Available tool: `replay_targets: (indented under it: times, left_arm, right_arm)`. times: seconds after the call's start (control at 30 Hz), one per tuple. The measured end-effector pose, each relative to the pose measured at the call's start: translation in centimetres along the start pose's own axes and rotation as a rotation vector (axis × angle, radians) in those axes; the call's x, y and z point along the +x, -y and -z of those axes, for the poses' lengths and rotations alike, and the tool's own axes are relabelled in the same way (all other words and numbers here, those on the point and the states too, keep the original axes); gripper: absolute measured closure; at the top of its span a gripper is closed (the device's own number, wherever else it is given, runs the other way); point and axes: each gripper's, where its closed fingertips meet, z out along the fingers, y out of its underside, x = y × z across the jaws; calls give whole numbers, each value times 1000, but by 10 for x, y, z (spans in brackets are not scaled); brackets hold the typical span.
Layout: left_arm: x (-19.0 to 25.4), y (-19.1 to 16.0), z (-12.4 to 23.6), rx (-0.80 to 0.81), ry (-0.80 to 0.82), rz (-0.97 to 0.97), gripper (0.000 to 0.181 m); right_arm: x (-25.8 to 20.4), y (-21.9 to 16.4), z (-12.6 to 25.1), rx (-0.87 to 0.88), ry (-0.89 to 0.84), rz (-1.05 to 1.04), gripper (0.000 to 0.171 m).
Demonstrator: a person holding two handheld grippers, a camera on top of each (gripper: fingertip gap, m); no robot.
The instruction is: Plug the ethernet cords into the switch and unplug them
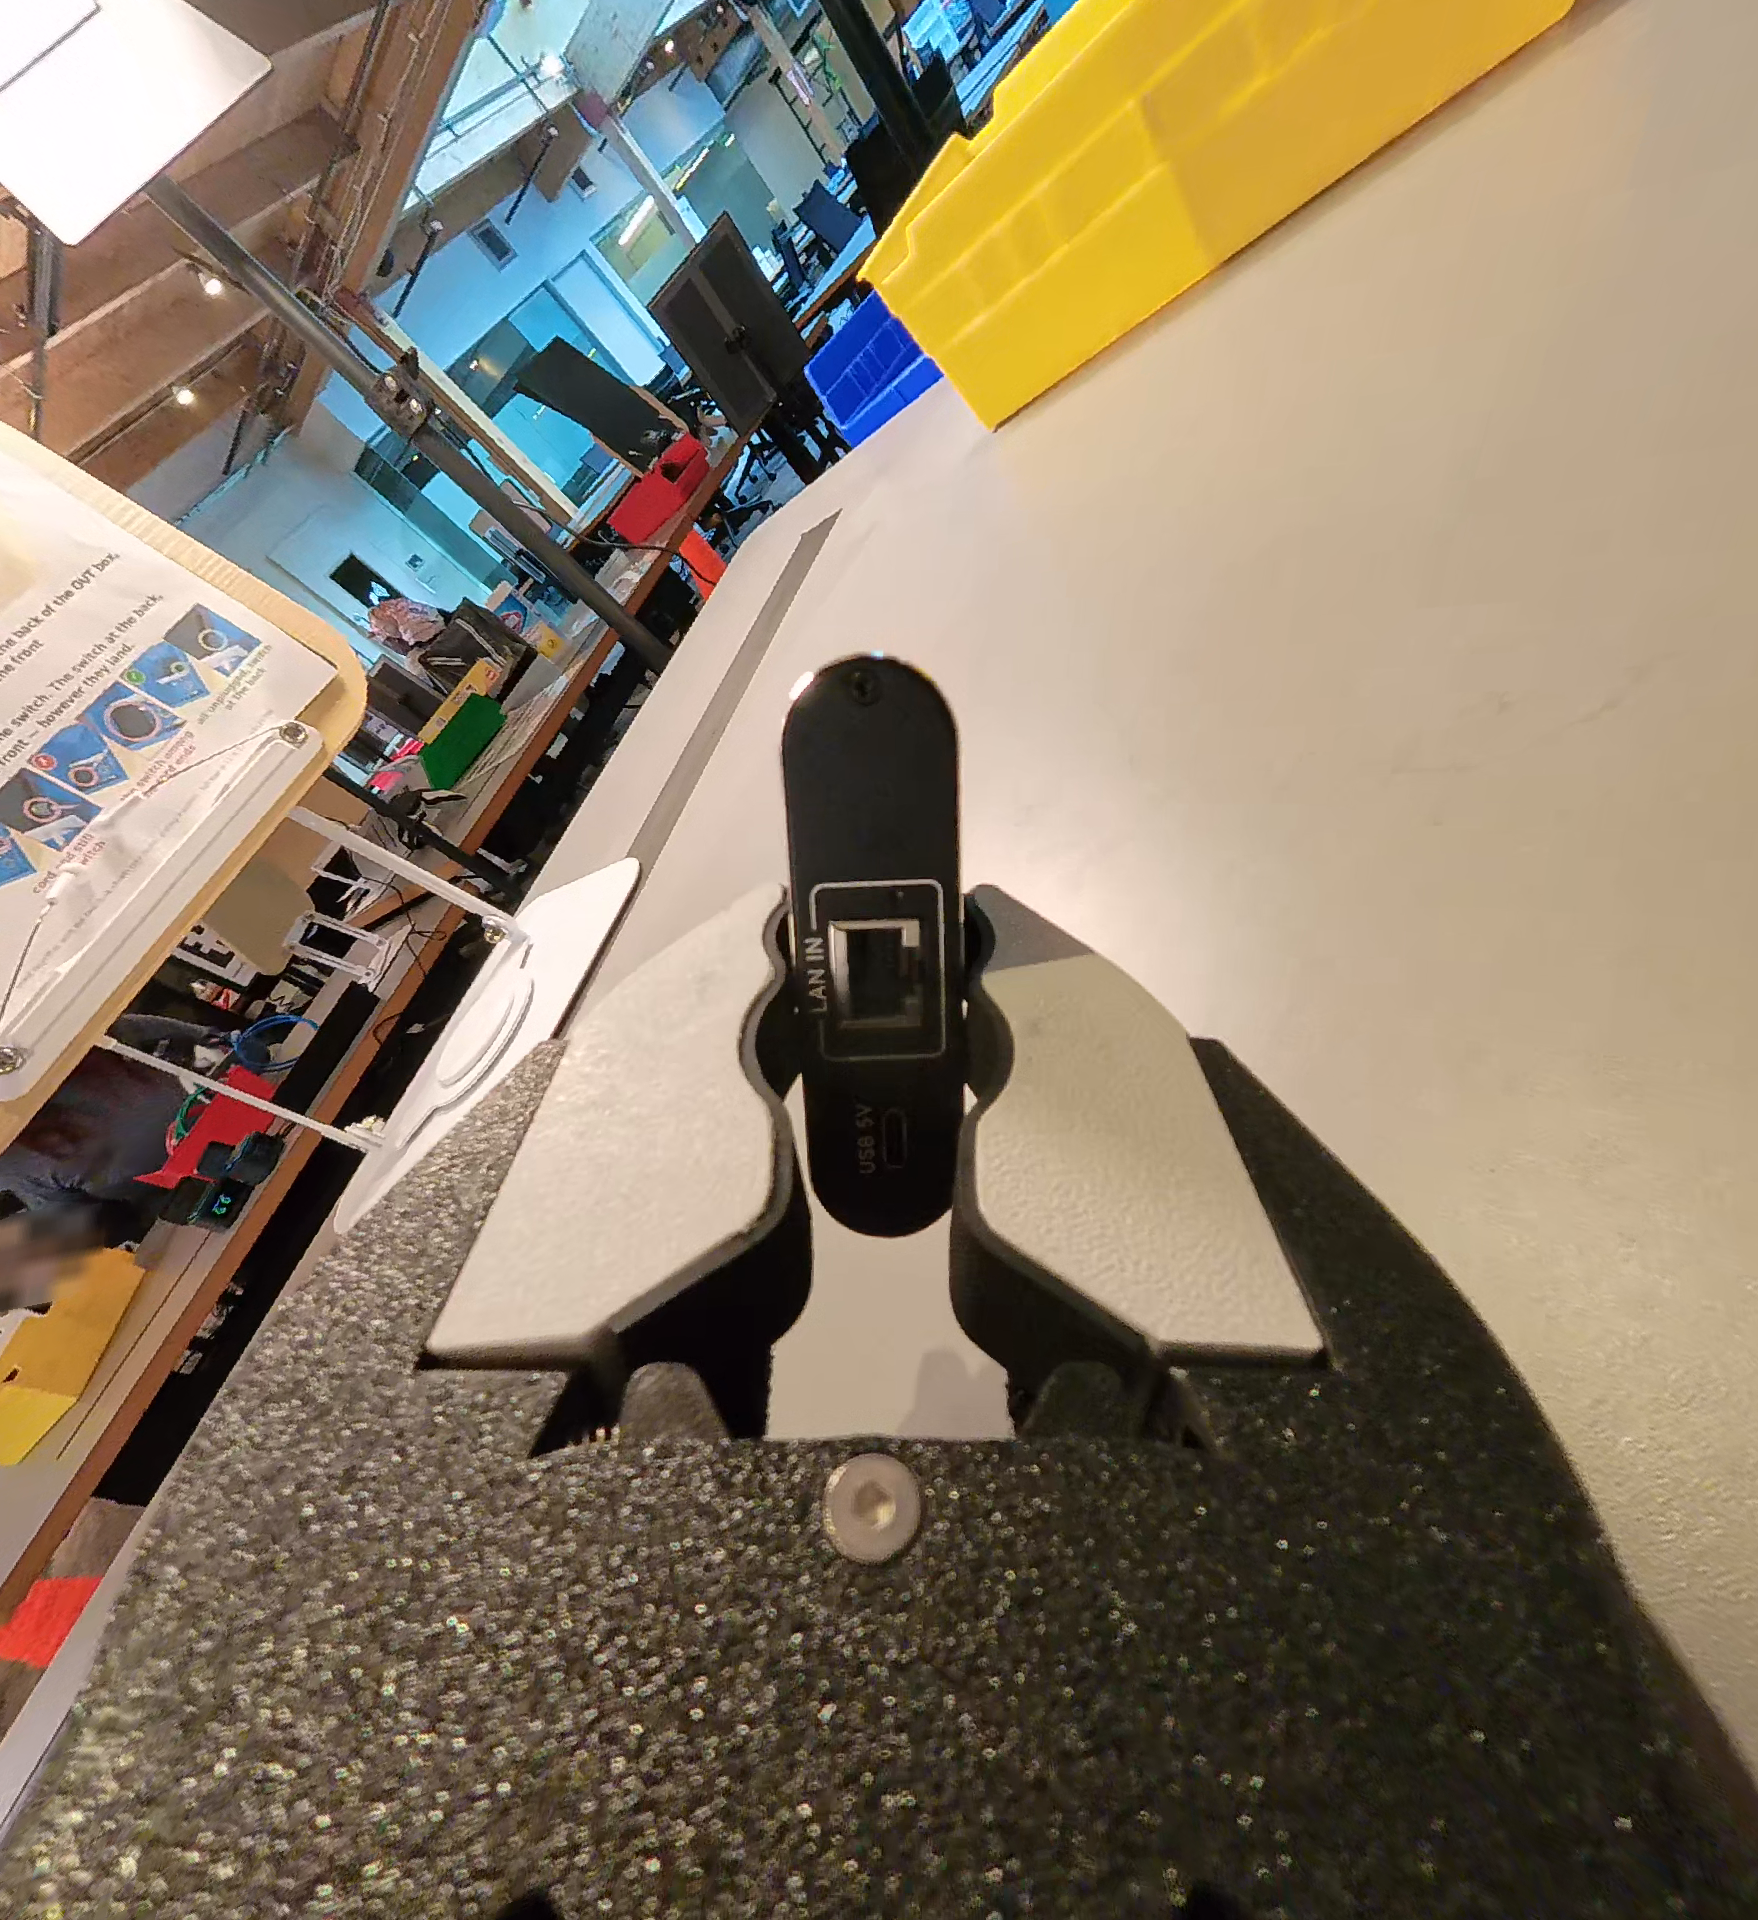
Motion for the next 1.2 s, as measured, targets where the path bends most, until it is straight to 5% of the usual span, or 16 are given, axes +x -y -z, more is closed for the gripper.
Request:
replay_targets:
  times: [0.33, 0.67, 0.9, 1.2]
  left_arm:
    - [-4, 1, -1, 1, 5, 48, 154]
    - [0, -3, -6, -81, 21, -42, 154]
    - [5, 2, -9, -94, 24, -114, 154]
    - [6, 14, -7, -63, 44, -252, 154]
  right_arm:
    - [19, 14, 30, -63, -205, 99, 127]
    - [-77, 195, 2, 262, -280, 488, 140]
    - [-197, 329, -49, 587, -35, 492, 138]
    - [-233, 408, -58, 802, 608, -119, 101]
